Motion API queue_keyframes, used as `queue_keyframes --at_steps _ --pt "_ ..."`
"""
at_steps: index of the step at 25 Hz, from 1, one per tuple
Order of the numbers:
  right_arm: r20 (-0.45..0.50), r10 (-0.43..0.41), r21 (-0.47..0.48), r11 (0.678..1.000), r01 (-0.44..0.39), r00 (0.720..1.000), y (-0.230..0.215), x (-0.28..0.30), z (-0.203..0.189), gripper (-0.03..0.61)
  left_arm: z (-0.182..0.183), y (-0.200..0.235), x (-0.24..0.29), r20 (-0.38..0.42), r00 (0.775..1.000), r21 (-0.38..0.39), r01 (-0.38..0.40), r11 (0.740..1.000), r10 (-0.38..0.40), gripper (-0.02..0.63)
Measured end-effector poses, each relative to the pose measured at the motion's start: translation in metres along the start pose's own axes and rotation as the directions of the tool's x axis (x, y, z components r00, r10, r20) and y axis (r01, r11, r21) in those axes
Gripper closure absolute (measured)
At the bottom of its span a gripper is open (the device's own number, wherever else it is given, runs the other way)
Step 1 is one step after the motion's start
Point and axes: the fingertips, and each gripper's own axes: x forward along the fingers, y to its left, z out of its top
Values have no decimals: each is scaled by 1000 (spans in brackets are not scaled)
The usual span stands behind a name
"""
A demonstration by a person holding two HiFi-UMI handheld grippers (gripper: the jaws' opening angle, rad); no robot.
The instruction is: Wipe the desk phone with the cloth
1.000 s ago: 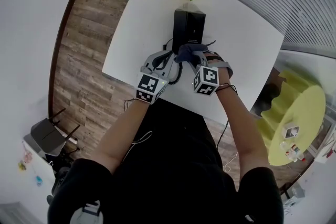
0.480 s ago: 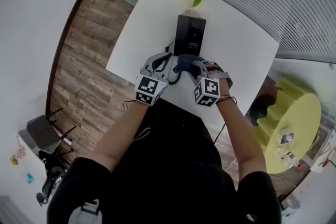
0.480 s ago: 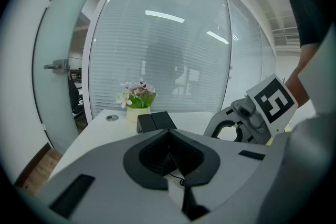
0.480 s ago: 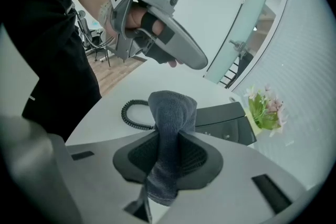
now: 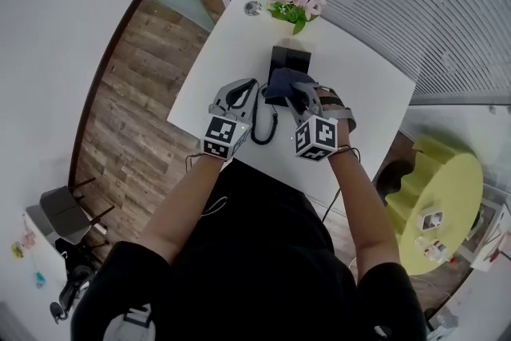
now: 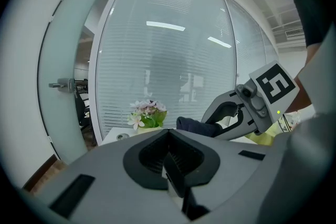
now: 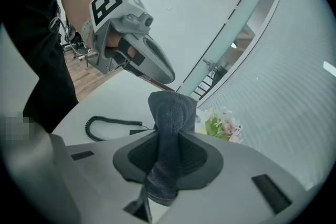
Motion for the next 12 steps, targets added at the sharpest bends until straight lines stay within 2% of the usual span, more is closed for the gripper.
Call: queue_keyframes --at_steps 4,12 --pt "-31 -40 -3 999 40 999 -26 16 0 477 11 14 15 18 1000 3 19 1000 -19 603" --pt "-110 -36 16 999 38 993 -53 61 -12 476 11 37 44 9 998 -14 68 998 -68 603"
